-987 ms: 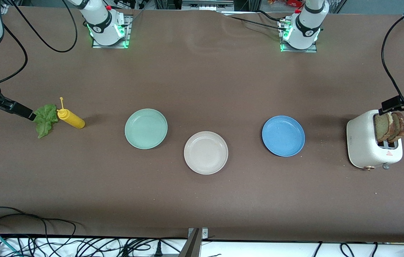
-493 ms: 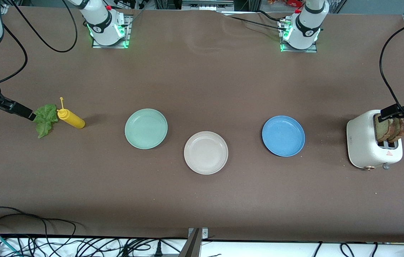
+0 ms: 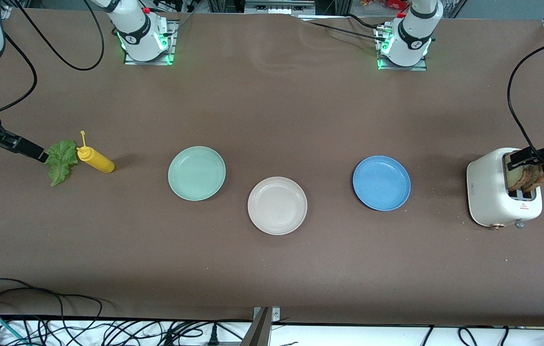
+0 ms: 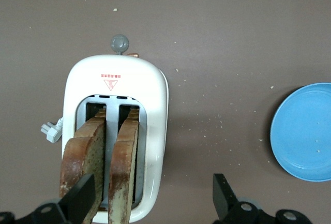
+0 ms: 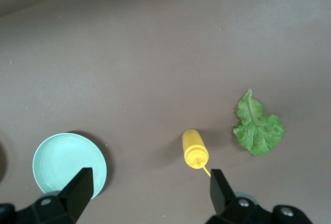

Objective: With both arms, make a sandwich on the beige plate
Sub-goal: 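Lower the left gripper onto the bread slice in the toaster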

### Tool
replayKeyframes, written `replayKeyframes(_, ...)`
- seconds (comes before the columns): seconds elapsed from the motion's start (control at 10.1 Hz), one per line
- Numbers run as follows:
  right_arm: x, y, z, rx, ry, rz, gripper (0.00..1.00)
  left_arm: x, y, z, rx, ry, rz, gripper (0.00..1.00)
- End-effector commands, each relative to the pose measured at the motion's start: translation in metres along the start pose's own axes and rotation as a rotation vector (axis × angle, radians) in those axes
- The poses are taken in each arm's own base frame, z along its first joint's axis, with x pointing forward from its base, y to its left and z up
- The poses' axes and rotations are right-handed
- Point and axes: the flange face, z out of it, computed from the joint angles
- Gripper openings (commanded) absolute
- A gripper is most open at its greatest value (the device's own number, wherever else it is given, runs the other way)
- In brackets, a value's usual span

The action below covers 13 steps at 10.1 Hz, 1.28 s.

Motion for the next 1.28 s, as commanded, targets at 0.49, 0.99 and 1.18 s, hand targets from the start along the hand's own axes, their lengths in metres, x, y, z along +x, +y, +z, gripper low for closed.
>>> replayKeyframes(0.49,0.000,0.001,-0.002,0.023,0.003,-0.009,1.00,-0.021,-0.021,0.032,0.017,0.043,0.022,1.00)
replayKeyframes(0.99,0.000,0.001,-0.002,0.023,0.001,-0.009,1.00,-0.026,-0.019,0.049,-0.007,0.060,-0.001,0.84)
replayKeyframes(1.18,0.000,0.001,-0.002,0.023,0.001,-0.009,1.00,-0.029,-0.019,0.054,-0.007,0.059,-0.004,0.59)
